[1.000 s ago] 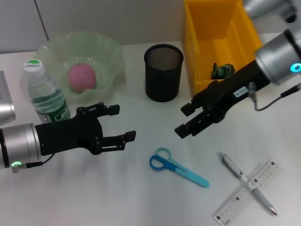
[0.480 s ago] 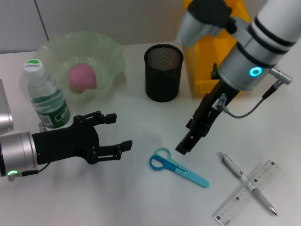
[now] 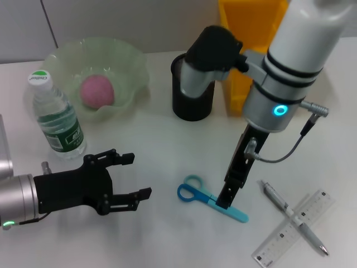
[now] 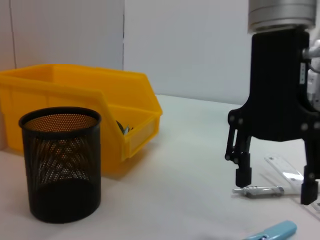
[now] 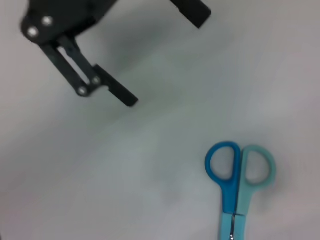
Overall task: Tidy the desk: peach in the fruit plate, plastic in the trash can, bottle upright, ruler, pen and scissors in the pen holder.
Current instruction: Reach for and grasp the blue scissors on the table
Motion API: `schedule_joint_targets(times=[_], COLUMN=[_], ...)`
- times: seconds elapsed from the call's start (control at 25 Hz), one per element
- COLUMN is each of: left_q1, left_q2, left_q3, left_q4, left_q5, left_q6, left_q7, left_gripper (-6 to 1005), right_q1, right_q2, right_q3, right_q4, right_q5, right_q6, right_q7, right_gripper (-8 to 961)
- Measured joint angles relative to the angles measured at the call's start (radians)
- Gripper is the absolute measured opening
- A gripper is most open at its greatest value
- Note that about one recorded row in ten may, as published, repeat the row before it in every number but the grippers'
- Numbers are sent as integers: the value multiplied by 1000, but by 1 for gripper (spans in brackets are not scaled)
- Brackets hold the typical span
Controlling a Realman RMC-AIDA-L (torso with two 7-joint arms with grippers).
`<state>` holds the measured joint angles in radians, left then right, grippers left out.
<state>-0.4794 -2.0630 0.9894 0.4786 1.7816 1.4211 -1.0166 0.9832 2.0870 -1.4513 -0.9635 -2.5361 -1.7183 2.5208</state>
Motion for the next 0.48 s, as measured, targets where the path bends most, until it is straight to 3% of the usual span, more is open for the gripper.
schedule_joint_targets(times=[0.12,0.48], left_q1=[6,29], left_q2=[-1,3], left_q3=[1,51], left_q4=[-6,-4], left_q5=[0,5], left_q6=[9,47], left_q7=[18,21], left_gripper=[861,861], right_q1=[4,34], right_q2=[3,4], right_q3=[-56,-98], right_q4=[15,83], right_q5=[8,40], right_q6=[31,68], right_q7=[28,48], right_gripper=[797,797])
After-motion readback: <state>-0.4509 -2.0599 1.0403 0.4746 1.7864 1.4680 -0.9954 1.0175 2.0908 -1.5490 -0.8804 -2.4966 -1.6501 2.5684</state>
